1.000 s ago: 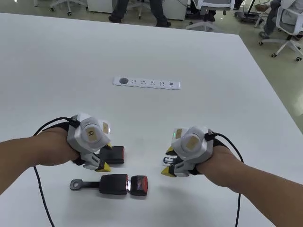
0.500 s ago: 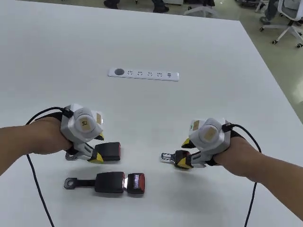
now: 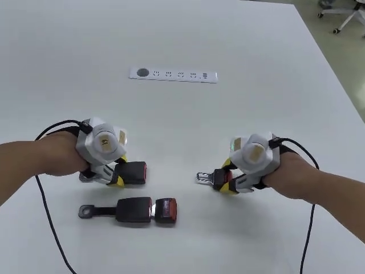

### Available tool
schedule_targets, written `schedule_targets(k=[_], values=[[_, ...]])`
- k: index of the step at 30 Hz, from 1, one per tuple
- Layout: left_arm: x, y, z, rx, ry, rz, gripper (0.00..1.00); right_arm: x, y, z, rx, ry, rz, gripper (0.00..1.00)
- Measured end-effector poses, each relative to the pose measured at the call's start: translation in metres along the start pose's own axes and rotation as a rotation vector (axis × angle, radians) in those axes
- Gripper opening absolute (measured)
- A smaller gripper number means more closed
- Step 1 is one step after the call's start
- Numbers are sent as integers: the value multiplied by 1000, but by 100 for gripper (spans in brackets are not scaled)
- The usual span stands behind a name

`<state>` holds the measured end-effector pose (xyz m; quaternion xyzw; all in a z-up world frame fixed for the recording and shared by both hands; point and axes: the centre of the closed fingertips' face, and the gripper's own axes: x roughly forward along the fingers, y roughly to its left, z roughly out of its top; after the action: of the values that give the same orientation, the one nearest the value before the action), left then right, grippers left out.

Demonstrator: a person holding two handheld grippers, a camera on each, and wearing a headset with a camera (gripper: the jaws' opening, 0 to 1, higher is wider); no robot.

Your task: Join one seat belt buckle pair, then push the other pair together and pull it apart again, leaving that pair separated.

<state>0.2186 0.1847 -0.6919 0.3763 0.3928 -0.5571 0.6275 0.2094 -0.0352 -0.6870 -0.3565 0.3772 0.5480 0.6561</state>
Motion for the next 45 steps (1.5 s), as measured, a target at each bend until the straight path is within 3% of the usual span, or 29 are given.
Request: schedule_targets(k=[8,15,23,25,45], values=[[0,-3,2,45,17,-5,33,2,1,-1,-9,-7,30,31],[-4,-8,7,43,11,-8,32,0,1,2,-5,-12,35,31],[-5,-8,7,50,21,-9,32,11,-3,6,-7,-16,31,31],[-5,-9,8,48,20,-9,32,7,1,15,-8,-21,30,31],[-1,0,-1,28,51,-3,32,38,13,70,-61,-47,54,31]])
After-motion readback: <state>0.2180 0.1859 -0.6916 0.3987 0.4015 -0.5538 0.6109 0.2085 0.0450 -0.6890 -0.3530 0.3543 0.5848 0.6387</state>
